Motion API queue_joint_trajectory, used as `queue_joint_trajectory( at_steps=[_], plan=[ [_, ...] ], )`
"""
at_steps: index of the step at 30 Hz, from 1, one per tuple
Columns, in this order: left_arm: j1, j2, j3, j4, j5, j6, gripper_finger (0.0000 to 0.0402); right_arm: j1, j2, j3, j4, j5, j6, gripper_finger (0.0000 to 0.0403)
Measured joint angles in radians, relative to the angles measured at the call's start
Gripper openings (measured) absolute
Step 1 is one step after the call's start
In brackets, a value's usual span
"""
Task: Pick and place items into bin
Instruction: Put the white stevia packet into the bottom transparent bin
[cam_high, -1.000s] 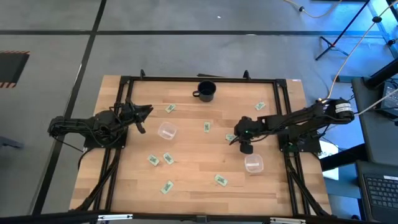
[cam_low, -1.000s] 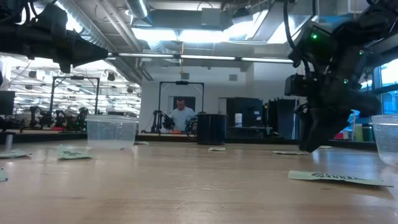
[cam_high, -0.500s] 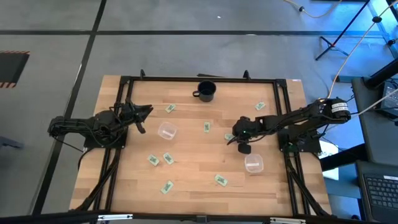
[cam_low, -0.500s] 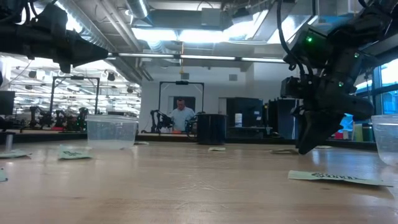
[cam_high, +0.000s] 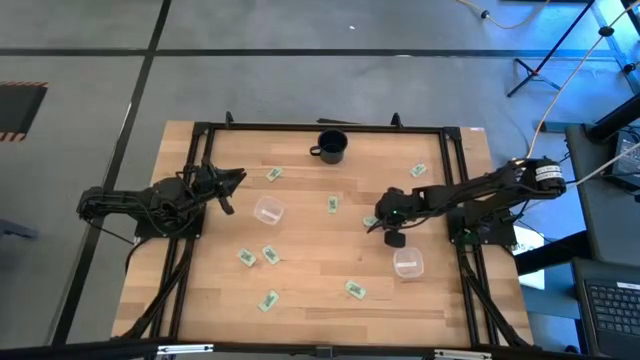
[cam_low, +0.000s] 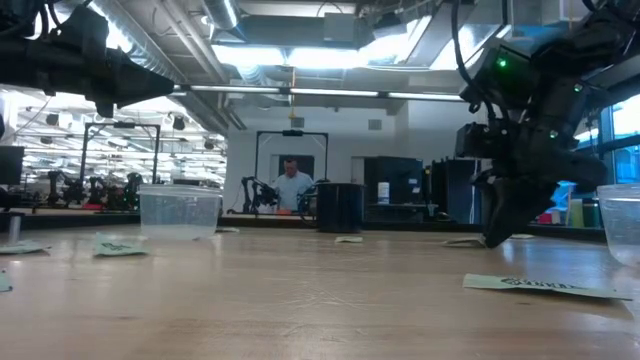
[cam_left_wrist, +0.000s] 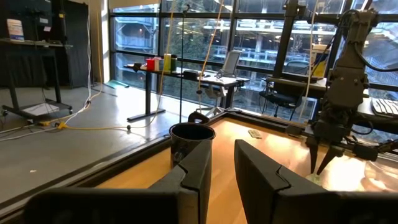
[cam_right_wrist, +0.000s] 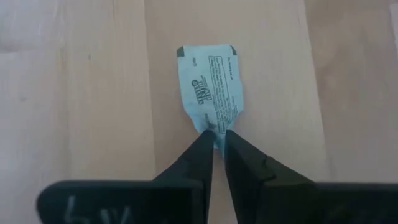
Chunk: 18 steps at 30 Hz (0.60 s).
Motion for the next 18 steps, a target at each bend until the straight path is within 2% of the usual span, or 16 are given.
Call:
queue_joint_trajectory(
  at_steps=[14, 18],
  plan=[
    [0.000, 0.000, 0.000, 0.000, 0.000, 0.000, 0.0065, 0.001, -0.290, -0.001, -0.012, -0.050, 0.028, 0.0044],
    [0.000, 0.000, 0.000, 0.000, 0.000, -0.001, 0.0065, 0.001, -0.329, 0.001, -0.020, -0.047, 0.027, 0.0035]
  ],
)
